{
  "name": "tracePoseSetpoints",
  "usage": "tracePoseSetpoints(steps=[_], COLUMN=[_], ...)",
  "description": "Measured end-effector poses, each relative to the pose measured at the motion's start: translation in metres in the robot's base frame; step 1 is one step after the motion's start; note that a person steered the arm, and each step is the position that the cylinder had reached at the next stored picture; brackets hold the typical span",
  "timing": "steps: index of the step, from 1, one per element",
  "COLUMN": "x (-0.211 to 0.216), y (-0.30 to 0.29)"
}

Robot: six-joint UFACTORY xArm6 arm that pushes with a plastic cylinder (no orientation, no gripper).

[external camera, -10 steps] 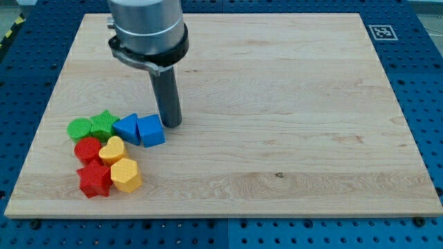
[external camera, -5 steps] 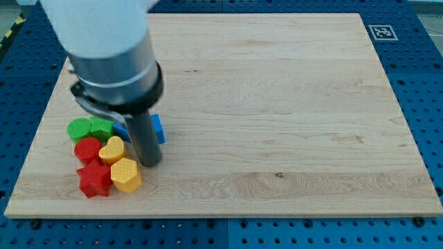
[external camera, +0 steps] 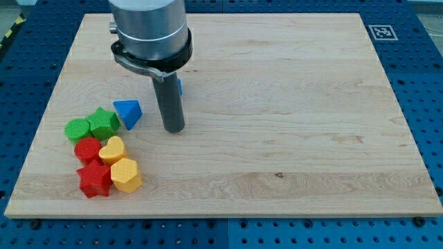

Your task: Move the blue blocks above the green blocks

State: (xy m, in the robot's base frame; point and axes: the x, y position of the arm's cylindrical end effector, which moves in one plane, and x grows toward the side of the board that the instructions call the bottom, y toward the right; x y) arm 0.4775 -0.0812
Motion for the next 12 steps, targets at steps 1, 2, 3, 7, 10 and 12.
tracePoseSetpoints(steps=[1, 2, 3, 7, 10, 12], x=[-0.045, -0.057, -0.057, 0.044, -0.021, 0.012], y=[-0.012, -0.037, -0.085, -0.198, -0.061, -0.05])
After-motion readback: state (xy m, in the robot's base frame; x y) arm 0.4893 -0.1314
